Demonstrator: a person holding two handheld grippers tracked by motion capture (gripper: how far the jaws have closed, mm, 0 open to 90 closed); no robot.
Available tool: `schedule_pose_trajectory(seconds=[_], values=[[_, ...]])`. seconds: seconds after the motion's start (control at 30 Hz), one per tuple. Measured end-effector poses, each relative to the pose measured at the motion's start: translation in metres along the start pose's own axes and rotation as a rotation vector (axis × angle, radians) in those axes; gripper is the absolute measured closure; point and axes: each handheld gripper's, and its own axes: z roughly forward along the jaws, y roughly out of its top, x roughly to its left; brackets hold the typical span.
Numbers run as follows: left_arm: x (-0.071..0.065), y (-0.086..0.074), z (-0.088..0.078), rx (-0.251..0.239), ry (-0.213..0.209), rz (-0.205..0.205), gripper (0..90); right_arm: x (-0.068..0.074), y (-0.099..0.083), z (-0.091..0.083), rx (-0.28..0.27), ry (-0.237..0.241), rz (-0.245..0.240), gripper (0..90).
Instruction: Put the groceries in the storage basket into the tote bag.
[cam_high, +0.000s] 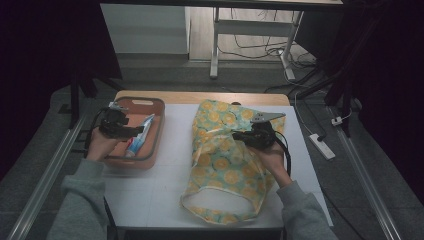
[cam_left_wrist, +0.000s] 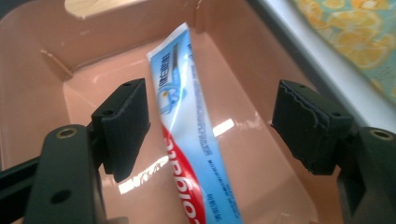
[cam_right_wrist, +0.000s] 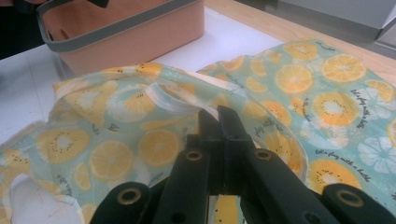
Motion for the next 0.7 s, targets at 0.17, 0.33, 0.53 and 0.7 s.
schedule_pose_trajectory(seconds=[0.17, 0.33, 0.53, 0.7], values=[[0.003, 0.011, 0.014, 0.067, 0.010, 0.005, 26.7, 0.000, 0.000, -0.001, -0.002, 0.006, -0.003, 89.9], [0.009, 0.020, 0.030, 0.160, 0.018, -0.015, 26.8, 0.000, 0.001, 0.001, 0.001, 0.016, -0.012, 89.9], [0.012, 0.017, 0.052, 0.250, 0.006, -0.028, 25.4, 0.001, 0.001, 0.001, -0.001, 0.019, -0.013, 89.9], [0.017, 0.013, 0.065, 0.302, -0.019, -0.059, 24.2, 0.001, 0.001, 0.001, 0.000, 0.018, -0.014, 89.9]])
